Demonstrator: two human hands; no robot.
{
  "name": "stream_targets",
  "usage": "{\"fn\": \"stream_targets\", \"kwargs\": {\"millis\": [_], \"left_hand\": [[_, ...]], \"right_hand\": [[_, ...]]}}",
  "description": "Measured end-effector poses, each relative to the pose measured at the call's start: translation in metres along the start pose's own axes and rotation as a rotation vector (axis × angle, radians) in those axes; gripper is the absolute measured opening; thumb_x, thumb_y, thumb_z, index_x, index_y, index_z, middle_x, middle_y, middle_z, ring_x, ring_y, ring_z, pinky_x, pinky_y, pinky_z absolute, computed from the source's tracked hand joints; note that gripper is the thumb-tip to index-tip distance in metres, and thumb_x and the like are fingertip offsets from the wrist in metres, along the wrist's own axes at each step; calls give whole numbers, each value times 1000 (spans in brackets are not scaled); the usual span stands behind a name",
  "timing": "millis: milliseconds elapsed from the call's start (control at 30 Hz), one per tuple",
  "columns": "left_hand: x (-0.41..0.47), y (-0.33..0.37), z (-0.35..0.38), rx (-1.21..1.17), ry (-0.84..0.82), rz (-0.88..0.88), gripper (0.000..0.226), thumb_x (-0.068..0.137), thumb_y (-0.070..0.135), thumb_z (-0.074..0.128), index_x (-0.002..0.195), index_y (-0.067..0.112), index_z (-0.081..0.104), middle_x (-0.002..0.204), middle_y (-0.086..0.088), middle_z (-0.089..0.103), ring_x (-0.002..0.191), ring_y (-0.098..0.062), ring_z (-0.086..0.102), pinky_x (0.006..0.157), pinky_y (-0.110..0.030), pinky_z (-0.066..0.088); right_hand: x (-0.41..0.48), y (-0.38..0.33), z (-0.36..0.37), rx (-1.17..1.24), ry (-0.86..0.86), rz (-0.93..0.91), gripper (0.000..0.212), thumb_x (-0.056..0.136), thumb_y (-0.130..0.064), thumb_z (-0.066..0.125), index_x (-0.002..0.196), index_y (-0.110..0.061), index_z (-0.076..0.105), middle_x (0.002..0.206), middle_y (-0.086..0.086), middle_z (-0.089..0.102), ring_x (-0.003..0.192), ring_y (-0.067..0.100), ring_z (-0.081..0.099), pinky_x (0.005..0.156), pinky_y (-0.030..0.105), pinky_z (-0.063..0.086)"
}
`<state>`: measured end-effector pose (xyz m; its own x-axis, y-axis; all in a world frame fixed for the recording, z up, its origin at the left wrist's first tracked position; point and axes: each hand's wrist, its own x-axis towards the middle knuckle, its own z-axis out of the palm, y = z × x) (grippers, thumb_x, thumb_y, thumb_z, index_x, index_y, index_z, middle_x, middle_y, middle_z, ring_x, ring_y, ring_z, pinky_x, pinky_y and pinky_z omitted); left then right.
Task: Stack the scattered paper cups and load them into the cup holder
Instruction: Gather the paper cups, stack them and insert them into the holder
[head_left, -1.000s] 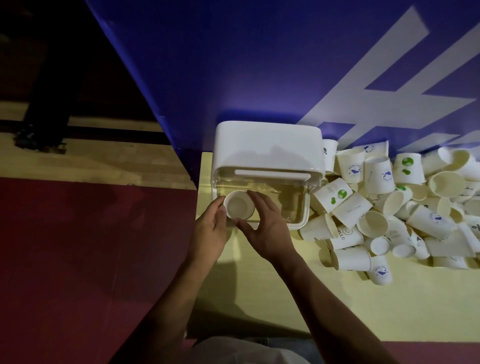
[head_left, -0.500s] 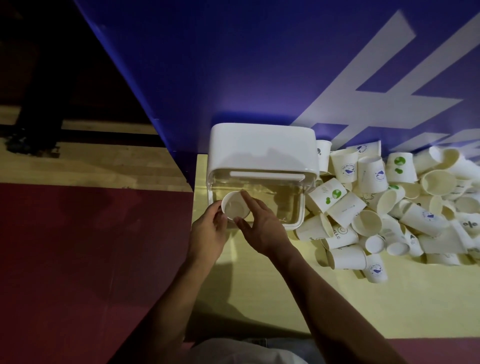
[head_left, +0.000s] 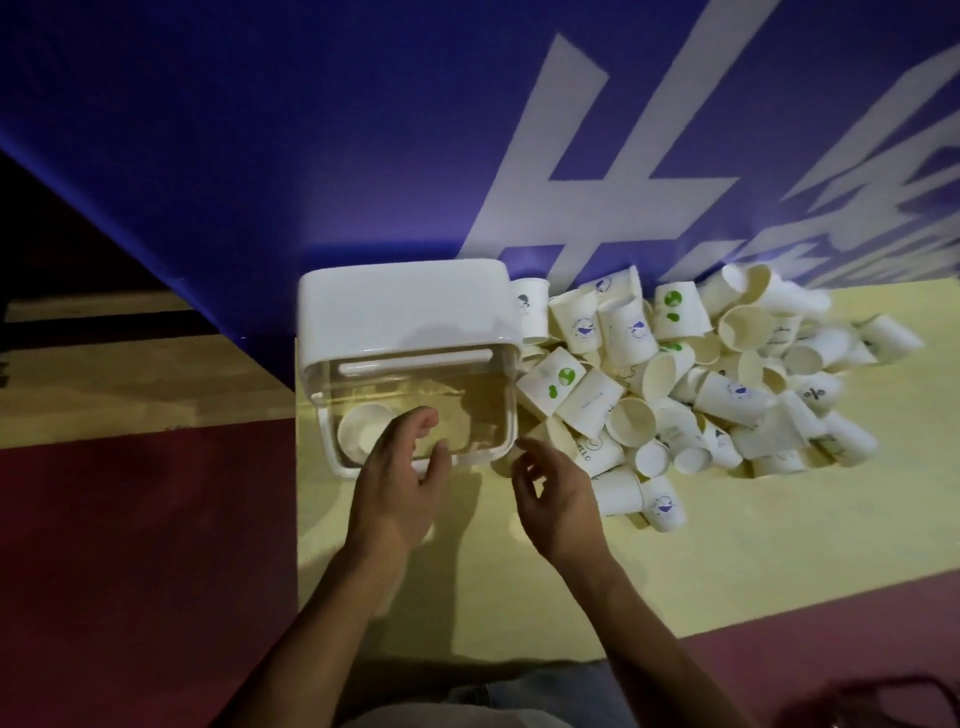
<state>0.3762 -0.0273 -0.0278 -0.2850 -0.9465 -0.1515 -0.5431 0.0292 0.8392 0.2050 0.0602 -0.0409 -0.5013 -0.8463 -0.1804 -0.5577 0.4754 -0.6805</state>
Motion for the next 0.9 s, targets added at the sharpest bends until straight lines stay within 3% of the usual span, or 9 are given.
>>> {"fn": "stream_targets", "kwargs": {"millis": [233, 367, 433, 633, 767, 900], "left_hand": [[9, 65, 89, 49, -134, 129, 40, 96, 39, 63, 134, 34, 51, 131, 14, 60, 114, -7, 58, 85, -19, 44], [28, 106, 142, 159, -162, 208, 53, 93, 40, 68, 140, 25, 50, 137, 5, 59, 121, -16, 56, 90, -30, 49], [42, 122, 163, 196, -167, 240, 56, 90, 41, 71, 139, 21, 51, 135, 0, 59, 122, -20, 55, 91, -35, 52], [70, 153, 226, 419, -192, 331, 72, 78, 37, 80, 141, 17, 52, 141, -6, 54, 125, -29, 55, 91, -41, 54], [75, 158, 250, 696, -205, 388, 78, 78, 39, 81, 146, 20, 48, 143, -7, 50, 127, -28, 51, 97, -42, 49], [76, 164, 270, 918, -222, 336, 81, 84, 52, 71, 151, 25, 35, 152, -1, 38, 122, -27, 48, 97, -39, 44]], "right_hand": [[-7, 57, -72, 57, 116, 77, 27, 98, -20, 61, 124, -22, 69, 95, -12, 71, 85, 4, 65, 75, 33, 57], [-5, 91, -111, 73, 127, 99, 26, 99, -20, 60, 123, -21, 70, 96, -15, 72, 85, 2, 65, 74, 28, 56], [-4, 106, -128, 92, 125, 123, 25, 99, -20, 61, 122, -23, 70, 95, -15, 71, 85, 0, 65, 73, 19, 53], [14, 153, -180, 147, 143, 140, 24, 97, -18, 64, 119, -20, 72, 95, -13, 72, 87, -2, 64, 71, 8, 46], [31, 183, -206, 157, 166, 109, 21, 97, -16, 66, 117, -18, 73, 92, -14, 71, 84, 4, 66, 73, 24, 55], [49, 206, -226, 115, 154, 90, 21, 97, -18, 66, 117, -19, 73, 94, -10, 71, 83, 4, 64, 75, 26, 54]]}}
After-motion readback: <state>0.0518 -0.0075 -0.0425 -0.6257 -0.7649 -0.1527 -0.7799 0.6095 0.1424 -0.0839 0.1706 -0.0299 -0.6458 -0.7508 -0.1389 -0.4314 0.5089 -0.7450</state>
